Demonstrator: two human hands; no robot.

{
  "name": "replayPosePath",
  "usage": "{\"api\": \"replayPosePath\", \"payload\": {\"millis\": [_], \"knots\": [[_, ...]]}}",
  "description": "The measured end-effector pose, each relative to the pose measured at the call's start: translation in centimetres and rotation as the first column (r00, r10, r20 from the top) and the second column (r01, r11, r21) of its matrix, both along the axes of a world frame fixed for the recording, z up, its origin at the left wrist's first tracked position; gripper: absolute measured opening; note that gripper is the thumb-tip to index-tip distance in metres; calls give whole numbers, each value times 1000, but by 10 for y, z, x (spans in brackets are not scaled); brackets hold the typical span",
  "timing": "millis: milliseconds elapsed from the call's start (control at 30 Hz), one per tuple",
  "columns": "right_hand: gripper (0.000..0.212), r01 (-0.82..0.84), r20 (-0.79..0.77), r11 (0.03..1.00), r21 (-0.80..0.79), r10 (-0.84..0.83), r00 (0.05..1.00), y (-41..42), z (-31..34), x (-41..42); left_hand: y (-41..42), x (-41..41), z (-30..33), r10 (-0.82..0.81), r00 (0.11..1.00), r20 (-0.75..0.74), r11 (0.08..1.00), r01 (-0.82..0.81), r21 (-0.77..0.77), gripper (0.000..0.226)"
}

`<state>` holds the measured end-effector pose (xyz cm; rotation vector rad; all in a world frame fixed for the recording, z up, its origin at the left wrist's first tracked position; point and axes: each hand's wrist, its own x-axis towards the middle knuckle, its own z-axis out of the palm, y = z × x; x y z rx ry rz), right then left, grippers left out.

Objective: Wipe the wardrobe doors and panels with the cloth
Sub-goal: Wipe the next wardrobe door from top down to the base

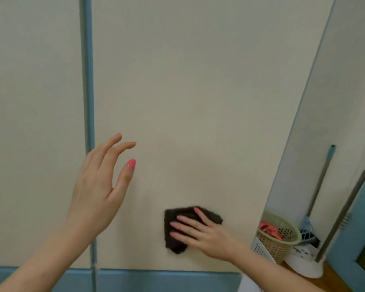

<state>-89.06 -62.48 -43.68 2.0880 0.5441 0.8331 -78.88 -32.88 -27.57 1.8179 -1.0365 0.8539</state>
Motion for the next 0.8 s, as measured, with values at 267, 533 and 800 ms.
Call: {"api": "replayPosePath", "payload": {"millis": [267,533,800], "knots": [[55,-51,331,894,444,-111,937,60,51,60,-4,6,-18,18,999,-46,999,-20,-40,38],[38,30,-253,993,-112,-57,966,56,-81,56,6,9,-33,27,996,-88,998,-32,-45,36],[51,-210,318,882,421,73,945,150,68,148,10,16,-24,50,995,-90,998,-53,-35,38]]}}
